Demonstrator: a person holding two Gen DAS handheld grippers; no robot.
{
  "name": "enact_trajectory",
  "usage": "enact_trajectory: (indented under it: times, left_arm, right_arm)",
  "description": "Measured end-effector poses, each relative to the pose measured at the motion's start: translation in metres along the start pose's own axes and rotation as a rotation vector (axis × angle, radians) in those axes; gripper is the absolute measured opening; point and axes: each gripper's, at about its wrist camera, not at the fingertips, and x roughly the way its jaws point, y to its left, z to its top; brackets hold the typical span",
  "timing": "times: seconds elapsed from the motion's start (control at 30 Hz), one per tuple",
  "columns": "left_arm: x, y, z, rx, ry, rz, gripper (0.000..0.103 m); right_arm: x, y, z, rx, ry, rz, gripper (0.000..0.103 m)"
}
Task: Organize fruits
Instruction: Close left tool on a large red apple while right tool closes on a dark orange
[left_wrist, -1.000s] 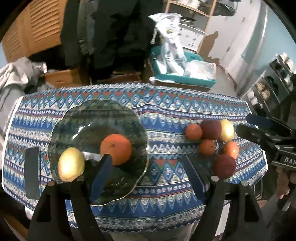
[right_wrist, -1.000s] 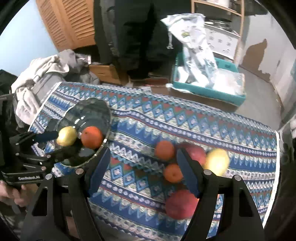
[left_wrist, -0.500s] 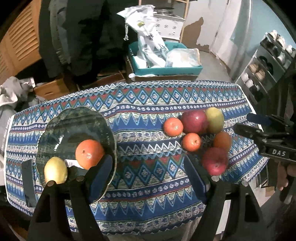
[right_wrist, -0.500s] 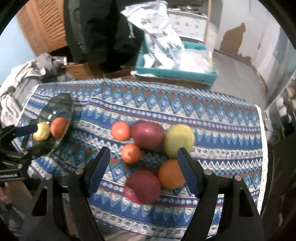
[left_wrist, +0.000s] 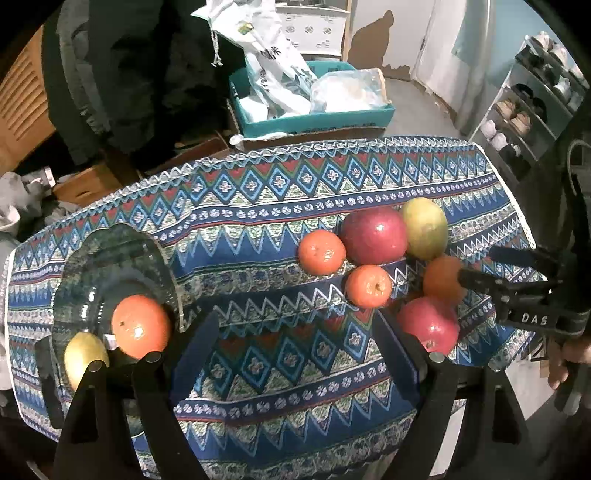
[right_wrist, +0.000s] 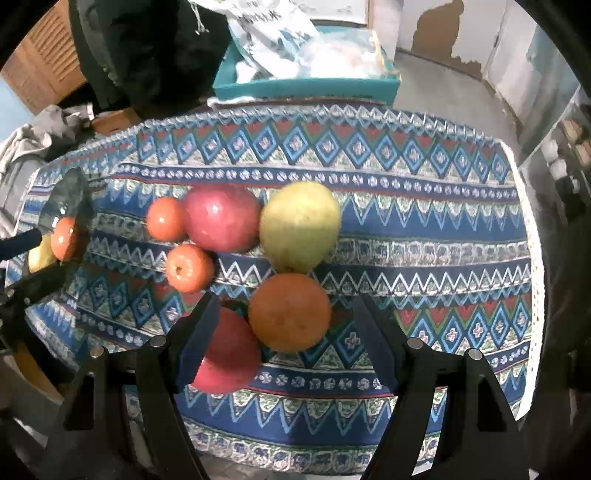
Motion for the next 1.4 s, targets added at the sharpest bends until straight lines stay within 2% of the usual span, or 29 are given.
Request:
enact_trajectory:
  times: [0.27,0.53,0.83,0.87,0.9,0.93,1.13,1.3,1.4]
  left_arm:
    - [0.028,-0.008,0.001,0.018,0.043,0.013,0.086]
    - [0.049,-0.006,0.006,0.015,0.059,0.018,0.086]
    - [0.056,-0.016,0.006,0.020,0.084,0.006,0.086]
    - [0.056,-0.019,0.005,0.024,0.085,0.001,0.086]
    - [0.055,-0.021,0.005,0.028,0.086,-0.003,0.086]
    - [0.055,-0.024,0.004,0.035,0.089,-0.008,0.086]
    - [0.047,-0.046,0.001,0.073,0.085,-0.063,0.086]
    - [0.049,-0.068,-0.001,0.088,0.110,-0.129,0.086]
    - [0.052,-0.083,-0.003,0.113,0.117,-0.140,0.086]
  right_arm:
    - [0.027,-0.013,0.001,0.047,0.068,0.023,0.075]
    - [0.048,-0.018,0.000,0.060,0.100,0.046,0.075]
    - [0.066,-0.022,-0.002,0.106,0.127,0.095,0.075]
    - [0.067,-0.022,-0.002,0.108,0.126,0.106,0.073]
    - [0.069,-0.022,-0.001,0.109,0.123,0.124,0.068]
    - [0.068,-0.023,-0.002,0.109,0.118,0.132,0.067]
    - [0.058,-0.029,-0.009,0.100,0.094,0.079,0.066]
    - [0.038,-0.050,-0.017,0.138,0.054,0.052,0.066]
    - [0.034,-0.062,-0.022,0.163,0.051,0.040,0.066]
